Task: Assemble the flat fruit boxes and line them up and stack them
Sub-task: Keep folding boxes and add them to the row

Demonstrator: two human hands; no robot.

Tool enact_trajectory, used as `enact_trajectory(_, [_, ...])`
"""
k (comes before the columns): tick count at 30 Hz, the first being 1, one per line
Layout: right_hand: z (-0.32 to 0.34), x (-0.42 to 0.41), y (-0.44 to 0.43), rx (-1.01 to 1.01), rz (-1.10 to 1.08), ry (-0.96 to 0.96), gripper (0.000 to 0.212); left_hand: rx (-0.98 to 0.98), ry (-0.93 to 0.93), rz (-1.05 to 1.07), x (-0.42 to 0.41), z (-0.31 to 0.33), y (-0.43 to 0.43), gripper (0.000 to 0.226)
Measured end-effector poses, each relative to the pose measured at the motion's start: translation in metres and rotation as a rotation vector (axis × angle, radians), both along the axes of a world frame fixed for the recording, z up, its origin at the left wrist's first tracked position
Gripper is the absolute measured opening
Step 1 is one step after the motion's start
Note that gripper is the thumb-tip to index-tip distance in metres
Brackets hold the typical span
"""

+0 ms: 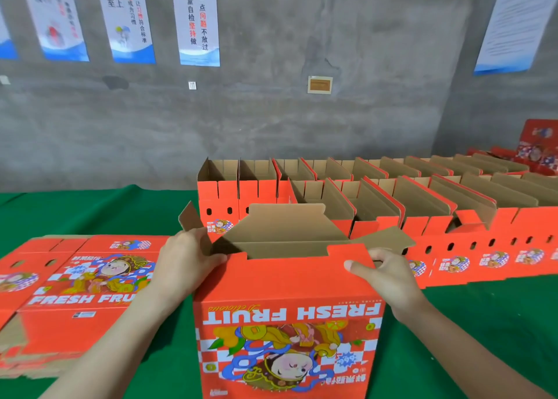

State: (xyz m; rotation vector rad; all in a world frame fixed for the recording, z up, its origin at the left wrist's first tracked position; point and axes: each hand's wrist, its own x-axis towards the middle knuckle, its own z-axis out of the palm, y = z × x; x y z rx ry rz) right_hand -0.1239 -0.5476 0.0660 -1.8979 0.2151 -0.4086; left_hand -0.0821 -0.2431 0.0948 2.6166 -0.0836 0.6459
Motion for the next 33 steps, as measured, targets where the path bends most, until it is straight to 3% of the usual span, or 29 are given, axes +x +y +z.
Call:
enact_trajectory(2, [-0.008, -0.003, 0.0, -0.137, -0.033, 0.019, 0.015, 0.043, 0.072, 0.007, -0.002, -0.005, 0.002, 0.038])
enact_trajectory(5, [-0.018, -0.007, -0.005, -0.332, -0.045, -0.009, 0.063, -0.052, 0.155, -0.035, -0.003, -0.012, 0.008, 0.085])
enact_trajectory(7, [-0.019, -0.007, -0.008, -0.408, -0.023, -0.036, 0.067, -0.109, 0.179, -0.046, -0.006, -0.014, 0.013, 0.104])
enact_trajectory(10, [-0.024, -0.009, -0.006, -0.536, -0.018, -0.08, 0.048, -0.16, 0.106, -0.047, -0.013, -0.02, 0.013, 0.098])
enact_trajectory(13, [-0.029, -0.01, -0.004, -0.741, -0.067, -0.08, 0.035, -0.167, 0.024, -0.062, -0.016, -0.03, 0.008, 0.064])
enact_trajectory(15, [-0.028, -0.011, -0.004, -0.924, -0.159, -0.004, 0.039, -0.187, 0.023, -0.073, -0.017, -0.036, 0.006, 0.052])
enact_trajectory(19, [-0.011, -0.018, -0.002, -1.127, -0.192, -0.203, 0.056, -0.183, -0.029, -0.113, -0.019, -0.038, 0.006, 0.066])
enact_trajectory(22, [0.007, -0.013, 0.004, -1.35, 0.048, -0.244, 0.067, -0.103, -0.036, -0.192, -0.019, -0.035, 0.003, 0.08])
enact_trajectory(24, [0.013, -0.002, 0.012, -1.245, 0.342, -0.218, 0.066, -0.059, -0.027, -0.198, -0.019, -0.035, 0.0, 0.086])
enact_trajectory(26, [0.017, 0.011, 0.021, -1.105, 0.517, -0.067, 0.068, -0.025, -0.014, -0.21, -0.019, -0.035, -0.002, 0.088])
enact_trajectory(33, [0.008, 0.034, 0.014, -1.146, 0.507, 0.261, 0.094, -0.093, -0.062, -0.407, -0.024, -0.033, 0.001, 0.11])
